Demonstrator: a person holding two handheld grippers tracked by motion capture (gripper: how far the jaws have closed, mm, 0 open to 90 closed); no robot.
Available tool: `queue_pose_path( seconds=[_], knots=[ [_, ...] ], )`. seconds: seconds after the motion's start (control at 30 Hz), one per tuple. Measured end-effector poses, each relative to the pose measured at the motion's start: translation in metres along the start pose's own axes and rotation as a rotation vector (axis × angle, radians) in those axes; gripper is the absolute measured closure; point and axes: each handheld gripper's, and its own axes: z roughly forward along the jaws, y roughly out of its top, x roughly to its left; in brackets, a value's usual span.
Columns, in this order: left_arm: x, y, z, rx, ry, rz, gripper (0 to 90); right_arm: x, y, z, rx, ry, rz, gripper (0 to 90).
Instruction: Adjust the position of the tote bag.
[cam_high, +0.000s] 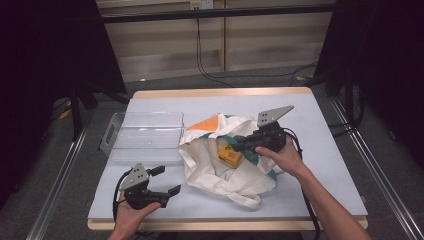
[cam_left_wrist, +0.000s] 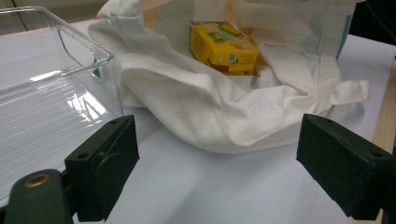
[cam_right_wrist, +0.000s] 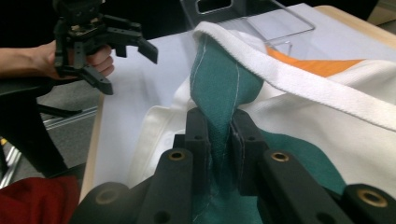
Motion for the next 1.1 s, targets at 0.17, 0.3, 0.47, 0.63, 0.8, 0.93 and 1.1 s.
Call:
queue_pose_path(
  seconds=[0.17, 0.3, 0.47, 0.63, 0.8, 0.93, 1.1],
  knots=[
    [-0.001, 0.0, 0.001, -0.012, -0.031, 0.01, 13.2, -0.007, 0.006, -0.005, 0.01, -0.012, 0.0, 78.8],
    [-0.001, 0.0, 0.001, -0.011, -0.031, 0.004, 13.4, -0.013, 0.01, -0.007, 0.01, -0.017, 0.004, 78.8],
    [-0.001, -0.002, 0.002, 0.01, -0.038, 0.011, 13.7, -0.02, 0.015, -0.009, 0.01, -0.028, 0.009, 78.8],
    [-0.004, 0.0, 0.002, 0.014, -0.034, 0.013, 14.9, -0.028, 0.018, -0.014, 0.003, -0.04, 0.014, 78.7],
    [-0.003, 0.0, 0.003, 0.02, -0.031, 0.016, 15.0, -0.036, 0.02, -0.016, -0.009, -0.053, 0.016, 78.7],
    [-0.003, -0.001, 0.005, 0.017, -0.046, 0.019, 14.9, -0.045, 0.022, -0.016, -0.013, -0.059, 0.023, 78.7],
    [-0.003, -0.001, 0.005, 0.024, -0.05, 0.021, 14.4, -0.053, 0.027, -0.016, -0.009, -0.084, 0.031, 78.7]
  ],
)
